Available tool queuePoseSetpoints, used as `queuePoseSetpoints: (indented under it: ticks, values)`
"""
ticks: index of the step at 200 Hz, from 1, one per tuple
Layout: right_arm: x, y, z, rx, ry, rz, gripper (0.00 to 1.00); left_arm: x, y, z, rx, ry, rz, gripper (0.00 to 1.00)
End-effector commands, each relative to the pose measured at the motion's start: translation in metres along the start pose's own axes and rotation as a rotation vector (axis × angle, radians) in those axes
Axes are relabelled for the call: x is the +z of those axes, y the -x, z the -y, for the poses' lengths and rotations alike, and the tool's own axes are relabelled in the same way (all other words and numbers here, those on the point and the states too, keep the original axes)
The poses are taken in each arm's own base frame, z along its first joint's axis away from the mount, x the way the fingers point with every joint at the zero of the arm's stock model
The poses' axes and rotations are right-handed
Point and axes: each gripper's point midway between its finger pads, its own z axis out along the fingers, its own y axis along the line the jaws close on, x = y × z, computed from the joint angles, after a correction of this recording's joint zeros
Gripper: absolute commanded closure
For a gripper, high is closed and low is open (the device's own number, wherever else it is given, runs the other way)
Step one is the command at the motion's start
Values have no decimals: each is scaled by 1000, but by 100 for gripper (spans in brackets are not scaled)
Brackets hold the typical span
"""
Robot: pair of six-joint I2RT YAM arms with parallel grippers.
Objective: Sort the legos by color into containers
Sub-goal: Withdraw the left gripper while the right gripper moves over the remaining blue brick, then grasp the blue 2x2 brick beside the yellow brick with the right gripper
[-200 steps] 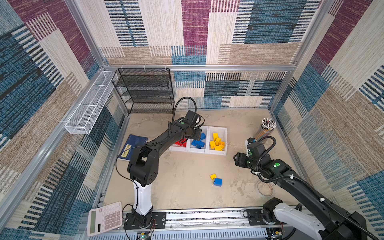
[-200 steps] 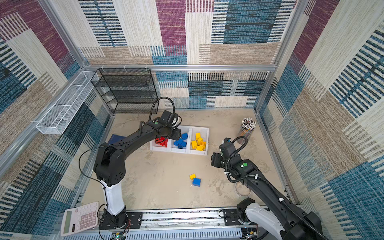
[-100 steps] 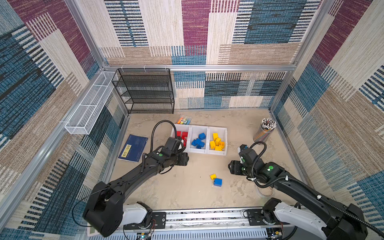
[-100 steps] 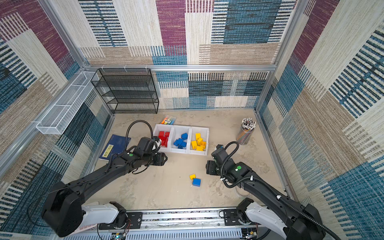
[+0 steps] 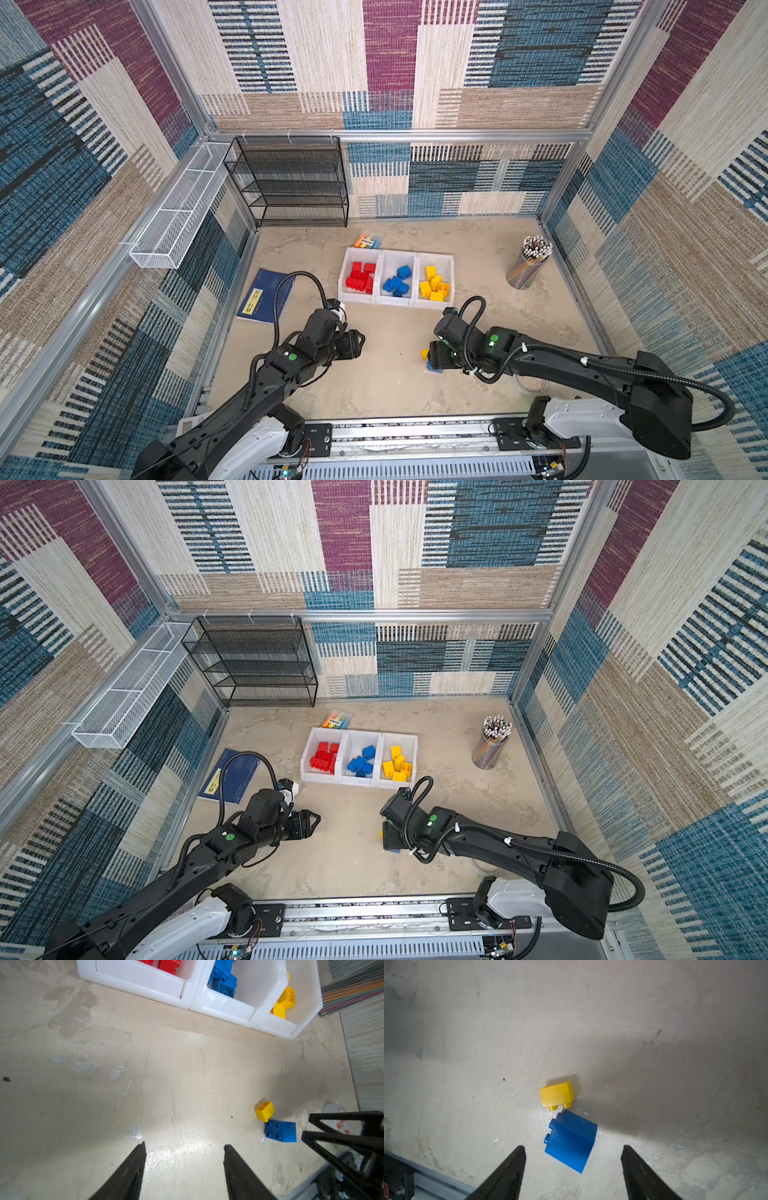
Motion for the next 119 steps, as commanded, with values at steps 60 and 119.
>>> queuePoseSetpoints:
  ticks: [60, 119]
  values:
    - [20, -7, -1, 21, -84, -22, 26, -5, -16, -12, -56, 1, 10, 37]
    - [23, -9, 5, 34, -110, -18, 34, -4, -26, -15, -79, -10, -8, 37]
